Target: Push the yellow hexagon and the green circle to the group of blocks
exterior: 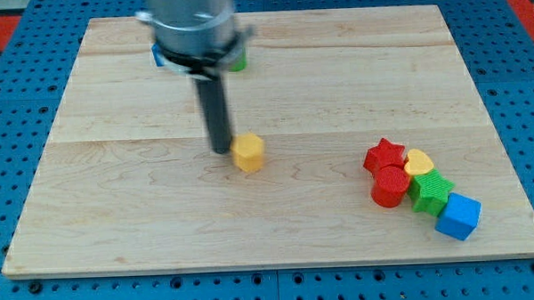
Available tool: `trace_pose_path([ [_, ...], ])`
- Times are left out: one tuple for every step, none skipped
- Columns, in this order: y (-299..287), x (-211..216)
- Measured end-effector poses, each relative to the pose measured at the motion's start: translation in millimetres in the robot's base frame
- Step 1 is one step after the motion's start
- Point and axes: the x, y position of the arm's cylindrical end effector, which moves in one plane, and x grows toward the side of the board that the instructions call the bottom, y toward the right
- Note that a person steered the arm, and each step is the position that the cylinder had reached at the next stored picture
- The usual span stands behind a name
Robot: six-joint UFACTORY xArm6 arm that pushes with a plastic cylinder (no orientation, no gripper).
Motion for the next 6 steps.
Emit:
trace_pose_path([
  [72, 6],
  [132, 6],
  [131, 3],
  [92, -43],
  [61, 0],
  [77, 50],
])
